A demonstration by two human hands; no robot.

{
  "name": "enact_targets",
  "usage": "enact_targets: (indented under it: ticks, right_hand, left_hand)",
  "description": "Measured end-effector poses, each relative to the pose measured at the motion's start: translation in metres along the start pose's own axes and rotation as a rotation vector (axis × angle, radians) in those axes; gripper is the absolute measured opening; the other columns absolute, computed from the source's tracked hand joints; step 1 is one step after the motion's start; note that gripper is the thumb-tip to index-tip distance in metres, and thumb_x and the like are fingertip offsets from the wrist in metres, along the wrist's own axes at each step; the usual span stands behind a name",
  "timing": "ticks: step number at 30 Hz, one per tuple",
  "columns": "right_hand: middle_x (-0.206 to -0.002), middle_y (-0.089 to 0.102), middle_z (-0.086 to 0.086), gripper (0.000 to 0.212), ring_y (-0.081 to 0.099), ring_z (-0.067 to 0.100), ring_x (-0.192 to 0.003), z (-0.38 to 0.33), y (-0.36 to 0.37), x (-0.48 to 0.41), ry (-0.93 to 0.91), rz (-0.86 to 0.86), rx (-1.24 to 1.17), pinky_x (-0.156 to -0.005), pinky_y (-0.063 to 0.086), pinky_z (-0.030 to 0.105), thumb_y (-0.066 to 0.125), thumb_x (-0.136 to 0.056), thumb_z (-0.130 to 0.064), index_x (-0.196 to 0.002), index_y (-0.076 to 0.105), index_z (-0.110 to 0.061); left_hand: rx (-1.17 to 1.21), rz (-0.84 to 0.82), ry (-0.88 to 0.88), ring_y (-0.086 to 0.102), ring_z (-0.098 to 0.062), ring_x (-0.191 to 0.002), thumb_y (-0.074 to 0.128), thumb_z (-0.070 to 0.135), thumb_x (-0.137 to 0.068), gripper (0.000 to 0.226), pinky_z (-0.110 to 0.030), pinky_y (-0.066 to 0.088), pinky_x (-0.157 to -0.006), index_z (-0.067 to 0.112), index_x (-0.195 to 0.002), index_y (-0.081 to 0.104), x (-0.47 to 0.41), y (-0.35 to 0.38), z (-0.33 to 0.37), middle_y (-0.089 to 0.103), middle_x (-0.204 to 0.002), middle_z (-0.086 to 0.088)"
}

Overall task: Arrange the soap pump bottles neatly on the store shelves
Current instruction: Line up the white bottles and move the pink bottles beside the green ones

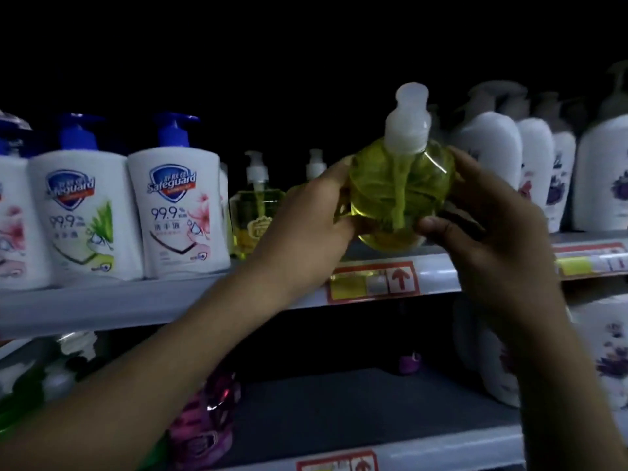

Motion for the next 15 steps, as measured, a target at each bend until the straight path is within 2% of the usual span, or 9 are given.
enact_targets:
  ticks: [2,5,7,9,11,13,15]
  right_hand:
    - [-0.121,0.062,-0.016,0.065,0.06,0.004,-0.115,0.014,0.004,-0.006,-0.013,0.085,0.061,-0.098,0.051,0.033,0.064,-0.084,-0.004,-0.141,0.044,-0.027]
    - [-0.115,0.06,-0.022,0.065,0.061,0.008,-0.112,0.037,0.009,-0.011,0.032,0.133,0.176,-0.096,0.051,0.034,0.062,-0.087,-0.005,-0.144,0.04,-0.028]
    - [-0.114,0.064,-0.01,0.063,0.063,0.019,-0.108,0.051,0.01,-0.012,0.086,0.128,0.278,-0.093,0.052,0.041,0.062,-0.09,-0.007,-0.145,0.039,-0.026]
    - [-0.11,0.07,0.003,0.055,0.064,0.028,-0.104,0.061,0.011,-0.013,0.129,0.119,0.367,-0.09,0.051,0.046,0.059,-0.092,-0.016,-0.143,0.041,-0.028]
    - [-0.109,0.072,0.007,0.049,0.063,0.033,-0.106,0.067,0.013,-0.013,0.173,0.118,0.463,-0.099,0.043,0.05,0.053,-0.096,-0.024,-0.143,0.041,-0.026]
    - [-0.115,0.07,0.01,0.048,0.058,0.034,-0.114,0.07,0.017,-0.014,0.223,0.089,0.565,-0.113,0.028,0.049,0.046,-0.099,-0.027,-0.146,0.037,-0.023]
    - [-0.125,0.065,0.009,0.048,0.054,0.031,-0.122,0.071,0.021,-0.013,0.245,0.075,0.611,-0.118,0.018,0.048,0.043,-0.1,-0.029,-0.146,0.036,-0.023]
  left_hand:
    - [-0.054,-0.054,0.006,0.058,-0.008,-0.114,0.066,0.015,-0.088,0.051,-0.034,0.048,-0.097,0.025,-0.136,0.048,-0.023,0.012,-0.011,0.064,-0.122,0.008]
    - [-0.017,-0.157,-0.073,0.057,-0.01,-0.114,0.066,0.011,-0.087,0.046,-0.035,0.046,-0.101,0.018,-0.131,0.052,-0.044,0.032,-0.031,0.063,-0.121,0.003]
    - [0.006,-0.215,-0.144,0.056,-0.013,-0.115,0.066,0.01,-0.087,0.043,-0.032,0.043,-0.103,0.015,-0.128,0.053,-0.05,0.042,-0.04,0.063,-0.12,0.001]
    - [0.0,-0.239,-0.194,0.052,-0.015,-0.121,0.062,0.011,-0.09,0.046,-0.032,0.04,-0.104,0.016,-0.134,0.048,-0.051,0.048,-0.045,0.059,-0.127,-0.001]
    - [-0.061,-0.245,-0.239,0.041,-0.018,-0.134,0.058,0.017,-0.094,0.059,-0.034,0.035,-0.11,0.018,-0.147,0.032,-0.053,0.053,-0.048,0.046,-0.144,-0.003]
    - [-0.139,-0.248,-0.285,0.029,-0.02,-0.141,0.054,0.022,-0.096,0.067,-0.034,0.028,-0.112,0.023,-0.152,0.017,-0.05,0.057,-0.049,0.029,-0.155,-0.002]
    - [-0.194,-0.222,-0.295,0.036,-0.019,-0.136,0.051,0.024,-0.097,0.065,-0.03,0.033,-0.104,0.027,-0.152,0.015,-0.046,0.055,-0.046,0.03,-0.154,-0.001]
Point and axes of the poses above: each hand's wrist, its own x-axis away from the middle knuckle, its own y-axis out of the palm, z = x × y, the point moved 5 cm from there along -x, towards the middle knuckle
